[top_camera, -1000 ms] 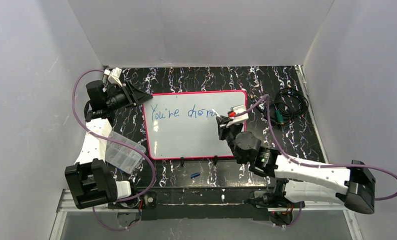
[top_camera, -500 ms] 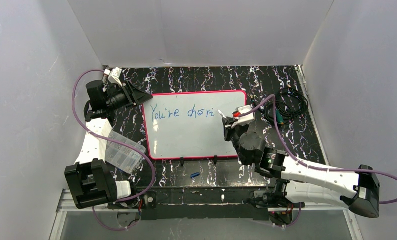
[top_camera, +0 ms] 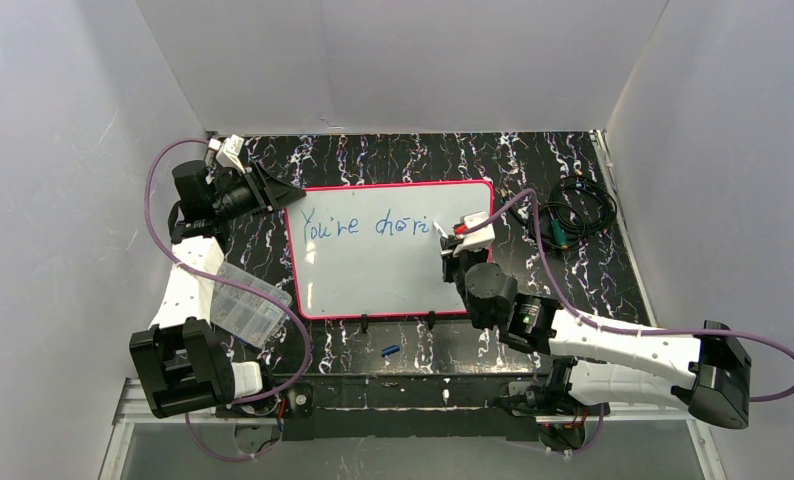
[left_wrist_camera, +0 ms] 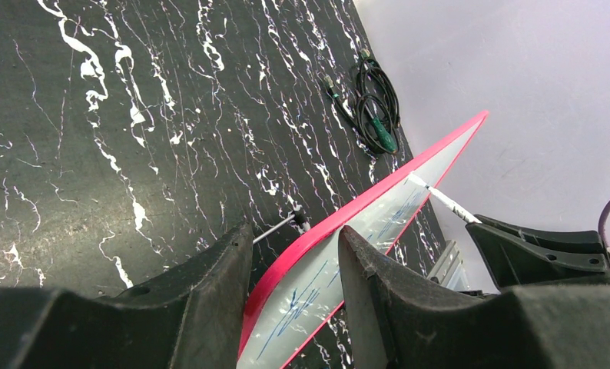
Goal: Write a sentence on the whiteboard
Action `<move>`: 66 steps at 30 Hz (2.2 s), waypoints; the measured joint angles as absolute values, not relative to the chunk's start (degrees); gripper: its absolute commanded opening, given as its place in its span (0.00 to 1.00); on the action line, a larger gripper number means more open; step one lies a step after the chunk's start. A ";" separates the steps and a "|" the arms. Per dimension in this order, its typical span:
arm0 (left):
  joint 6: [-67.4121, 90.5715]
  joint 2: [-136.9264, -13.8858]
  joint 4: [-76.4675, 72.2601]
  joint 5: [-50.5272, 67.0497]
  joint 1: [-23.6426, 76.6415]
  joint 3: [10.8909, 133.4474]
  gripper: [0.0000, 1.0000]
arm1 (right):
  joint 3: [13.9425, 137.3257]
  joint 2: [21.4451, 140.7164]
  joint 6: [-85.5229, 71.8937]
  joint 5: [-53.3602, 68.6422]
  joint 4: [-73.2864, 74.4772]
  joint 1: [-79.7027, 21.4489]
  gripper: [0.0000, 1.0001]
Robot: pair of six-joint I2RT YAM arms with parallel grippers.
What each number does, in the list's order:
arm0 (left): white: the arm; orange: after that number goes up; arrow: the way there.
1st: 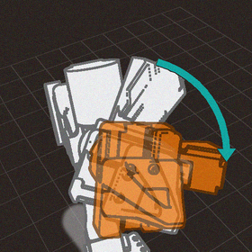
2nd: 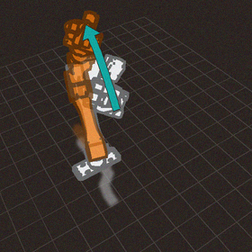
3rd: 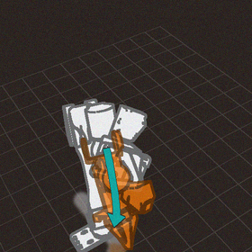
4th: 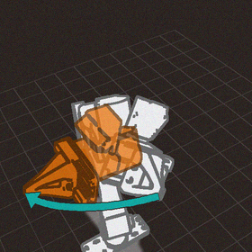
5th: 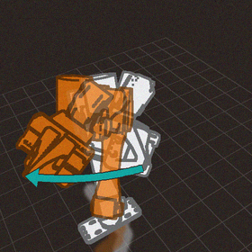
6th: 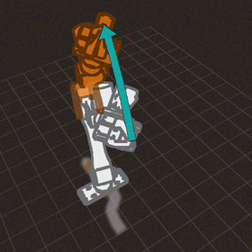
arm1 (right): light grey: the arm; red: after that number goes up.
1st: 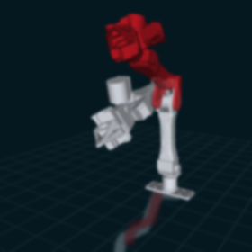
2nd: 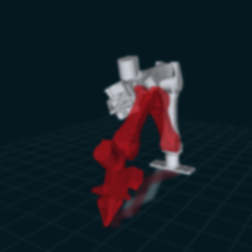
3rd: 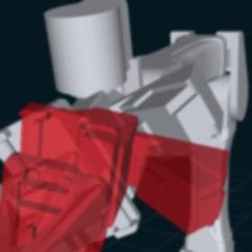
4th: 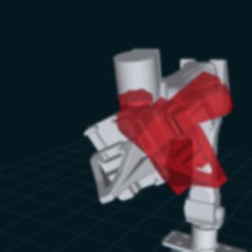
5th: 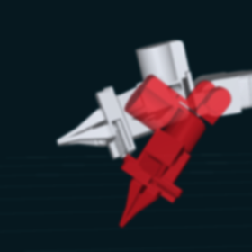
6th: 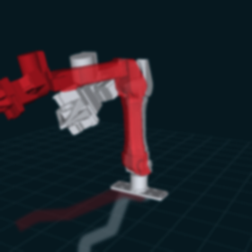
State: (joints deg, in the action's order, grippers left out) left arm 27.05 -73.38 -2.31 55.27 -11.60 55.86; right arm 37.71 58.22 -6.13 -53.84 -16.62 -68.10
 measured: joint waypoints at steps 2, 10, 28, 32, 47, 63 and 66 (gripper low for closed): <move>27.05 -73.38 -2.33 55.27 -11.60 55.86 0.43 | 37.71 58.33 -6.02 -53.78 -16.86 -67.99 0.01; 27.05 -73.38 -2.33 55.27 -11.60 55.86 0.43 | 37.71 58.50 -6.48 -52.27 -16.56 -67.88 0.01; 27.05 -73.38 -2.33 55.29 -11.60 55.86 0.43 | 36.82 55.46 -11.60 -52.21 -10.79 -67.85 0.01; 27.05 -73.38 -2.33 55.27 -11.60 55.86 0.43 | 36.82 55.96 -11.75 -51.00 -11.03 -67.85 0.01; 27.07 -73.38 -2.35 55.33 -11.60 55.86 0.43 | 36.84 56.31 -8.10 -51.68 -18.13 -67.83 0.01; 27.07 -73.38 -2.35 55.33 -11.60 55.86 0.43 | 36.84 57.39 -4.45 -56.93 -19.49 -67.83 0.01; 27.05 -73.38 -2.35 55.33 -11.60 55.86 0.43 | 36.84 57.36 -5.17 -56.93 -18.41 -67.83 0.01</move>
State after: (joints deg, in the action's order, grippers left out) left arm 27.05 -73.38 -2.35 55.33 -11.60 55.86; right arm 36.84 57.36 -5.17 -56.93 -18.41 -67.83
